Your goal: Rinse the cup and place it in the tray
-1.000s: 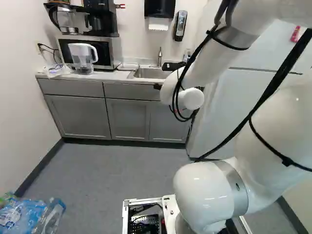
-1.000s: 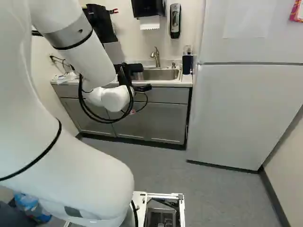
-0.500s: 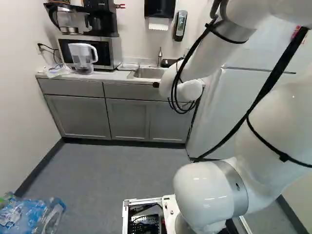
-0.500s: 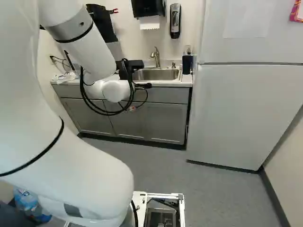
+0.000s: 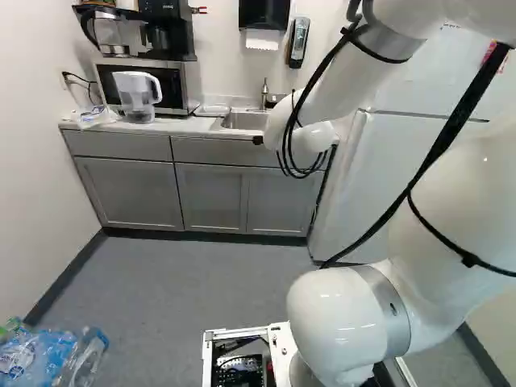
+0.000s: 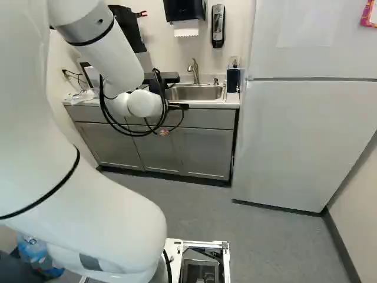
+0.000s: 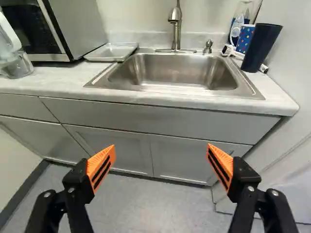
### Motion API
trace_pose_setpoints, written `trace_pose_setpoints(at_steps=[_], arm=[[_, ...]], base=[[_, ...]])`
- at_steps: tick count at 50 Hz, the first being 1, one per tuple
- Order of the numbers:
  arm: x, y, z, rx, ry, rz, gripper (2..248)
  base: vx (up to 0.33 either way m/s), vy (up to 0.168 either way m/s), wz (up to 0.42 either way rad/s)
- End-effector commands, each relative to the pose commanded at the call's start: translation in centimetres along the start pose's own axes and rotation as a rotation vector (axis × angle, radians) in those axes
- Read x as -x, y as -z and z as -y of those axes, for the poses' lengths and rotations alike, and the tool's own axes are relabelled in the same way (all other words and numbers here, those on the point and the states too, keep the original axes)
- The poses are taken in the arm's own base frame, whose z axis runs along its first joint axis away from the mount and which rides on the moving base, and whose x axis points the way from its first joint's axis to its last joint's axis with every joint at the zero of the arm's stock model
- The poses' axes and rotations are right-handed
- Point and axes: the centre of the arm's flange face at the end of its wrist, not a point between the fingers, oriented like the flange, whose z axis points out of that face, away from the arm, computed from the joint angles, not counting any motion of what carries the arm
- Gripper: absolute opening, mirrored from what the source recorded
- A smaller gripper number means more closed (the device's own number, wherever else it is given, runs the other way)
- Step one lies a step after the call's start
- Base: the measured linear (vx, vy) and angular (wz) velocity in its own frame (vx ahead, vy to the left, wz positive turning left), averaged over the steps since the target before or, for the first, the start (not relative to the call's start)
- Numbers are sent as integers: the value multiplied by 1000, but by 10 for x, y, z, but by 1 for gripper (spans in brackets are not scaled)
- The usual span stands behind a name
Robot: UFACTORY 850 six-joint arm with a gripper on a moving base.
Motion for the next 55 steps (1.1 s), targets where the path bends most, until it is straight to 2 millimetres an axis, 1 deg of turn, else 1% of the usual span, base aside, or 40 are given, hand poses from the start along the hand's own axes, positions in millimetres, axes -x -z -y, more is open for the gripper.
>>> trace_pose_setpoints(at_steps=[55], arm=[[-64,1,0,1,0,-121,247]], base=[[0,0,0]])
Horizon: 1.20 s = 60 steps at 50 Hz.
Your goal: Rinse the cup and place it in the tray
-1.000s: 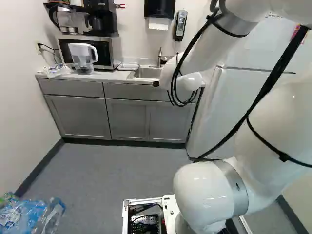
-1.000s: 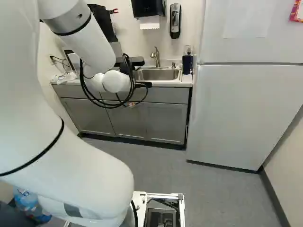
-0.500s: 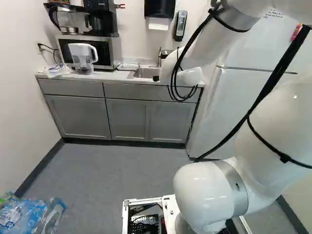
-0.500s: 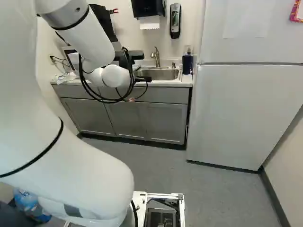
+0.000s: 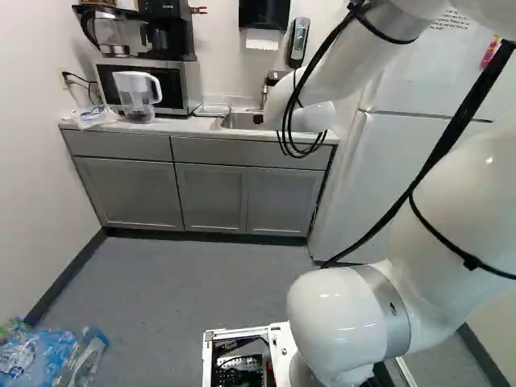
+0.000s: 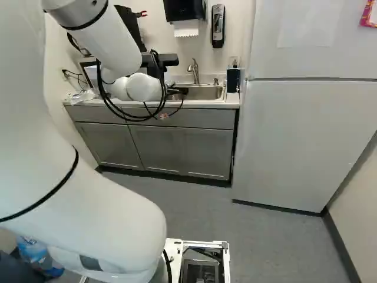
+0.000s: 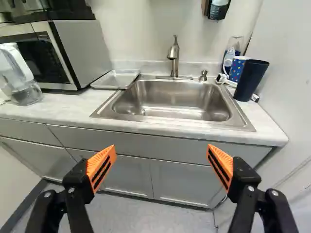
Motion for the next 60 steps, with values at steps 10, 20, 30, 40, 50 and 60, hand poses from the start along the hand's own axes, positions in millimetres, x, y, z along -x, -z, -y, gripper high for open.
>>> trace_pose_setpoints(at_steps=[10,20,30,40,50,60], arm=[[-12,-2,0,0,0,-22,247],[-24,-3,0,0,0,-43,247],[-35,-4,0,0,0,-58,247],[-46,-4,0,1,0,-68,247],[-56,-4,0,1,0,-72,247],[-65,-4,0,1,0,-65,247]], base=[[0,0,0],[0,0,0],[0,0,0],[0,0,0],[0,0,0],[0,0,0]])
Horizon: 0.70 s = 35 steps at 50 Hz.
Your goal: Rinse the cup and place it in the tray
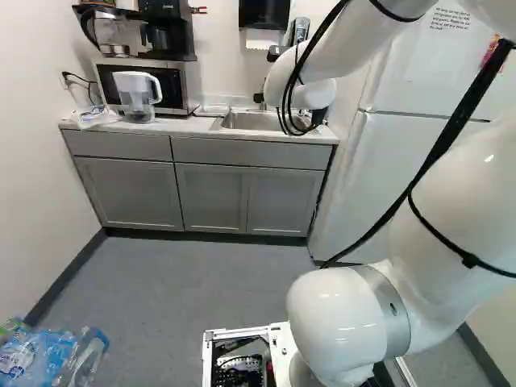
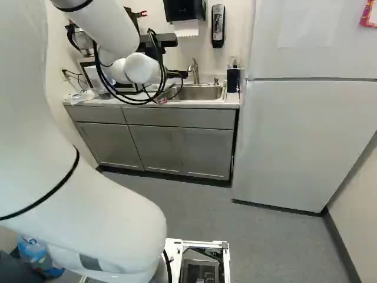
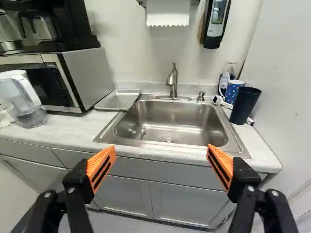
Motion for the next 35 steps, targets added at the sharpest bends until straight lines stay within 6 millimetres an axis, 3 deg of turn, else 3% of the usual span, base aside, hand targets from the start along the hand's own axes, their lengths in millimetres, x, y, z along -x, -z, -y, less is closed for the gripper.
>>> trace_pose_setpoints(at_steps=[35], arm=[[-32,-1,0,0,0,22,247]], base=[[0,0,0]])
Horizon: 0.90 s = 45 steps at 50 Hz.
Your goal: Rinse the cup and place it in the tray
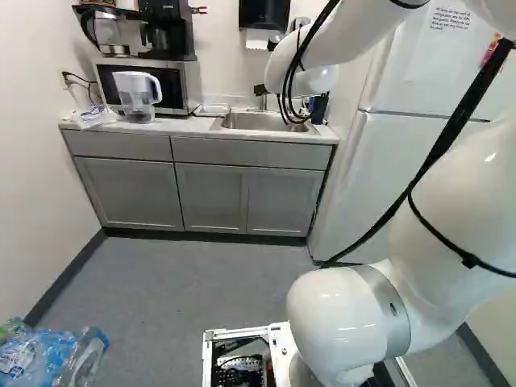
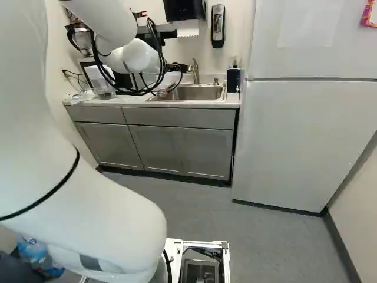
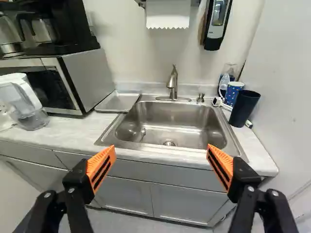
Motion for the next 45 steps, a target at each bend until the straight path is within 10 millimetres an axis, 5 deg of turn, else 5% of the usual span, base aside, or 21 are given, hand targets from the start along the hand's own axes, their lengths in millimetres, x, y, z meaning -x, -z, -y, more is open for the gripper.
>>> trace_pose_setpoints(at_steps=[45], arm=[[-44,10,0,0,0,-37,247]], base=[[0,0,0]])
